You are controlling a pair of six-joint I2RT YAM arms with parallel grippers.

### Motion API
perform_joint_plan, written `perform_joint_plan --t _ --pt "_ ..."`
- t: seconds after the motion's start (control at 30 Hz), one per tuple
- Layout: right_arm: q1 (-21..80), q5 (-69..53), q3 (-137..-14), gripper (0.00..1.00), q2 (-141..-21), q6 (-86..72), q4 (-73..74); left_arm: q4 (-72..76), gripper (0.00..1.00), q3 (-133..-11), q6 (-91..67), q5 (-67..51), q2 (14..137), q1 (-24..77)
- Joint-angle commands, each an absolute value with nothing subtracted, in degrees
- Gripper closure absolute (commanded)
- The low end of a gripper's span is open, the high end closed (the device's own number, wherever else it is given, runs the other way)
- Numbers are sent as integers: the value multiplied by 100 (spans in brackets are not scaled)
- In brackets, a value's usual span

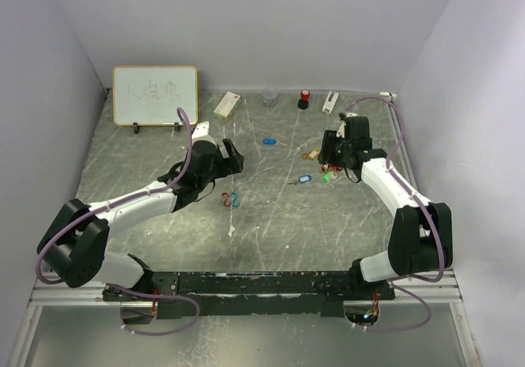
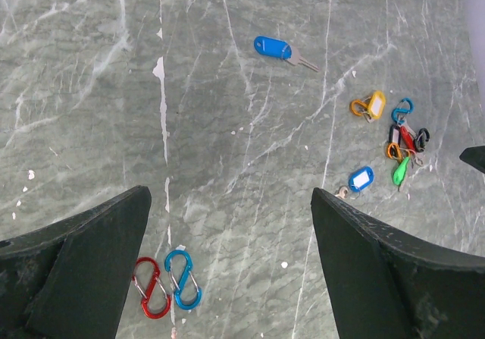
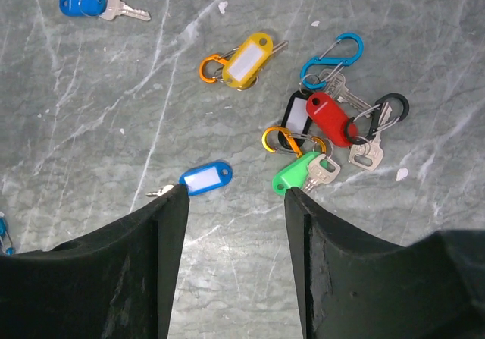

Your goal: Put the keys on the keyring

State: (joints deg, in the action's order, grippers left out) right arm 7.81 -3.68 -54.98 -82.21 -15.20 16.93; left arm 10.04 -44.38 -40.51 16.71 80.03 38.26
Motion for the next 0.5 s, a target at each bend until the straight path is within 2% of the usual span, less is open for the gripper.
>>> perform_joint_plan --t 0.0,0.47 --pt "809 -514 -5602 46 -8269 -1458 1526 1134 3 -4569 -4017 1631 7944 3779" --pt "1718 -341 -6378 43 -9609 -1081 2118 1081 3 -4631 -3973 1585 8010 3780"
